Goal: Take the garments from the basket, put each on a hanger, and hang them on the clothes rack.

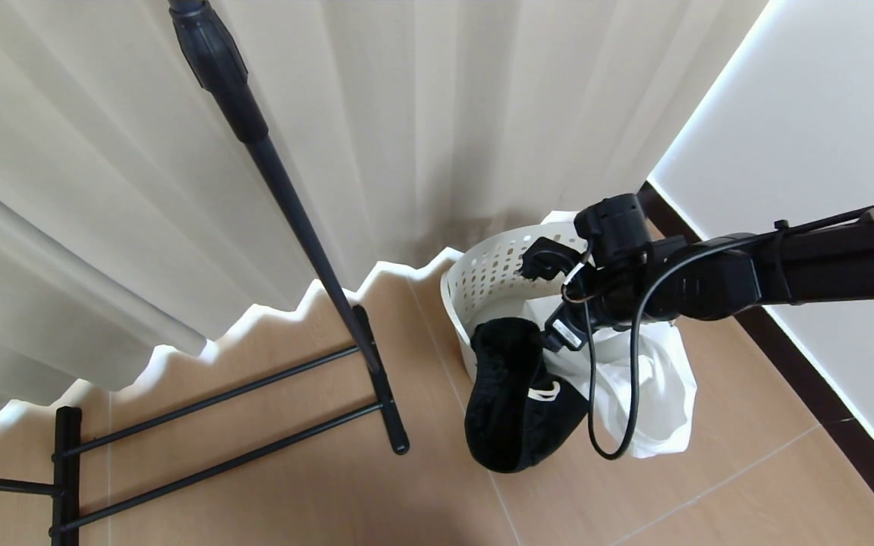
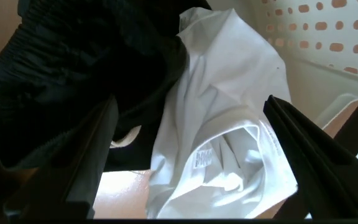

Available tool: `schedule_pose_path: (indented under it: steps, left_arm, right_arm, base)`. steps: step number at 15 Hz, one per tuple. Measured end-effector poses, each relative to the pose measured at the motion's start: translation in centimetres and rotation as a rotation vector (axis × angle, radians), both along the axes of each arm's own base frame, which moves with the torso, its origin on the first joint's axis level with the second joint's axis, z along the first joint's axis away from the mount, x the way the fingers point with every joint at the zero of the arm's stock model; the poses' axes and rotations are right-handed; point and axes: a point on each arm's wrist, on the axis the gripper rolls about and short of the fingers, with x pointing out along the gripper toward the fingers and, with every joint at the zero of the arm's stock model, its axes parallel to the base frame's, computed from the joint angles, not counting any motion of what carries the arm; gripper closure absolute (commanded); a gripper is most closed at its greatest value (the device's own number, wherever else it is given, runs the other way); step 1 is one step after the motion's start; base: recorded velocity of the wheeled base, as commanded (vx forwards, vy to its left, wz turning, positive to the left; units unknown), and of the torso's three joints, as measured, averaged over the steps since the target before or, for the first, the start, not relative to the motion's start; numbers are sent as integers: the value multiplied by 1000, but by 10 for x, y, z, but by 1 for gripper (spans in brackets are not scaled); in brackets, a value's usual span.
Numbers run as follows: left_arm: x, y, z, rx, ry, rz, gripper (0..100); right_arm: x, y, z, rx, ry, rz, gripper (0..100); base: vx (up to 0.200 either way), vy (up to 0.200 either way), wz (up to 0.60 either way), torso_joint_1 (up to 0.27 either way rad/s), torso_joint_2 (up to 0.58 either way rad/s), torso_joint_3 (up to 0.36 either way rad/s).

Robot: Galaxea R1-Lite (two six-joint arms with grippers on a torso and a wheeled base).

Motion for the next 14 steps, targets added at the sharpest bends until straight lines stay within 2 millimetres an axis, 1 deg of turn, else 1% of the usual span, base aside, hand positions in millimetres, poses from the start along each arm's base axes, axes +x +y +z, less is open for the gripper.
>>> schedule_pose_path:
  steps: [3, 5, 8, 14]
  left_arm:
    - [0, 0, 0, 0, 0, 0, 0]
    - [0, 0, 0, 0, 0, 0, 0]
    - [0, 0, 0, 0, 0, 0, 0]
    - [0, 0, 0, 0, 0, 0, 0]
  right_arm:
    - [10, 11, -17, -2, 10, 12, 0]
    - [18, 17, -24, -1, 10, 18, 0]
    - [28, 23, -31, 0, 4, 19, 0]
    - [43, 30, -42, -1, 0, 19, 0]
  base:
    - [0, 0, 0, 0, 0, 0]
    - [0, 0, 0, 0, 0, 0]
    - [0, 0, 0, 0, 0, 0]
    - [0, 0, 0, 0, 0, 0]
